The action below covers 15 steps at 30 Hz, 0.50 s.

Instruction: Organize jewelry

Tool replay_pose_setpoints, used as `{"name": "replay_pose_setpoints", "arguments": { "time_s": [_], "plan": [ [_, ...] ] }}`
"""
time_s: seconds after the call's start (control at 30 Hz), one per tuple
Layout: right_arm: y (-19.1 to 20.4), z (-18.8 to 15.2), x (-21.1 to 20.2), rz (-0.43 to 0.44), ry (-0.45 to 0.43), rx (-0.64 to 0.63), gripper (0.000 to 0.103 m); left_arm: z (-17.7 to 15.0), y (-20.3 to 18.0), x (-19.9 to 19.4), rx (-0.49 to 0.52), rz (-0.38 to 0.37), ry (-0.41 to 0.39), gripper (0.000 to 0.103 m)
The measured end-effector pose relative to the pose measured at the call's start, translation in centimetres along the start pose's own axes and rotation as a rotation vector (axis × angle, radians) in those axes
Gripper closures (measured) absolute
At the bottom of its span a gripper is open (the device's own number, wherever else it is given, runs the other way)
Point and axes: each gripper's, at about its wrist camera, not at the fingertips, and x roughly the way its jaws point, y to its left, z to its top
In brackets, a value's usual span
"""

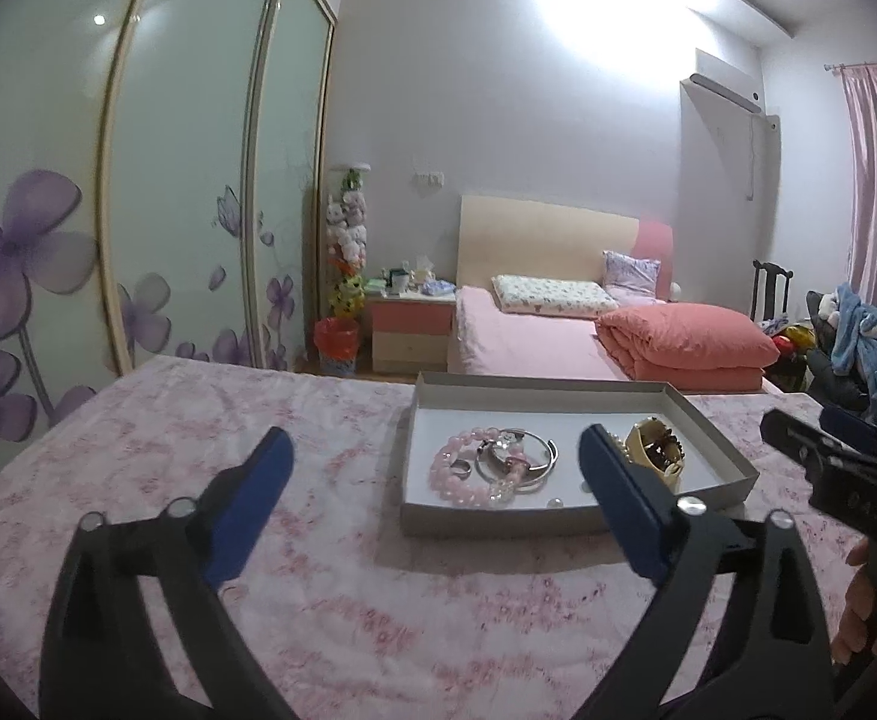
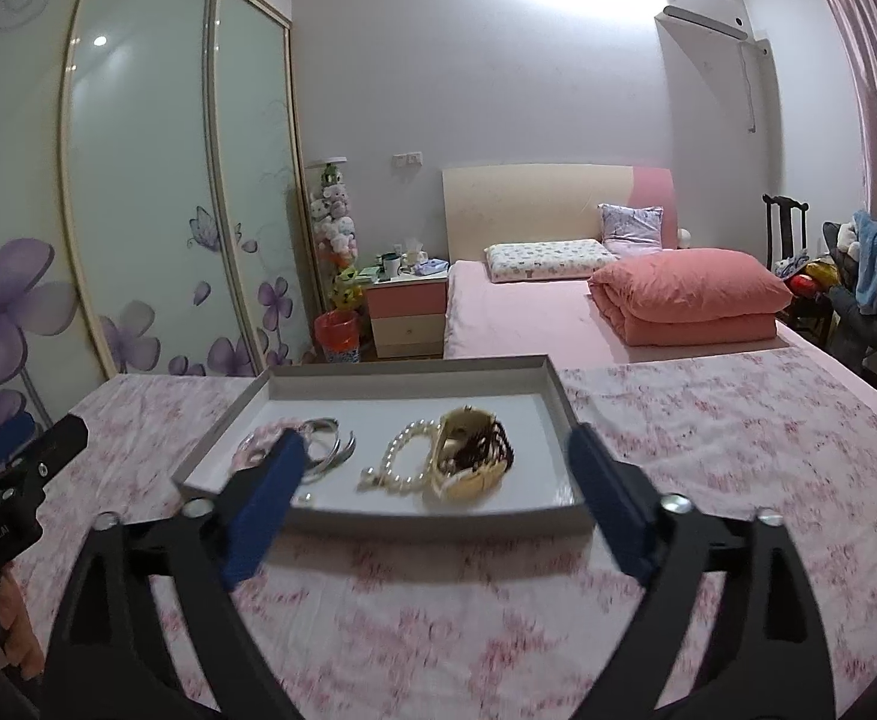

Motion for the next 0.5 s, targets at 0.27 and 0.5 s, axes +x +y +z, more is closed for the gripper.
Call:
{"name": "replay_pose_setpoints", "arguments": {
  "time_s": [0.27,0.5],
  "plan": [
    [1.0,-2.1,-3.3,-0.044,-0.039,-0.029,0.002,-1.5,-1.4,-3.0,0.094,0.038,-0.078,0.004],
    [1.4,-4.0,-5.4,-0.097,-0.130,-0.057,0.002,-2.5,-2.2,-3.8,0.110,0.036,-0.119,0.004]
  ]
}}
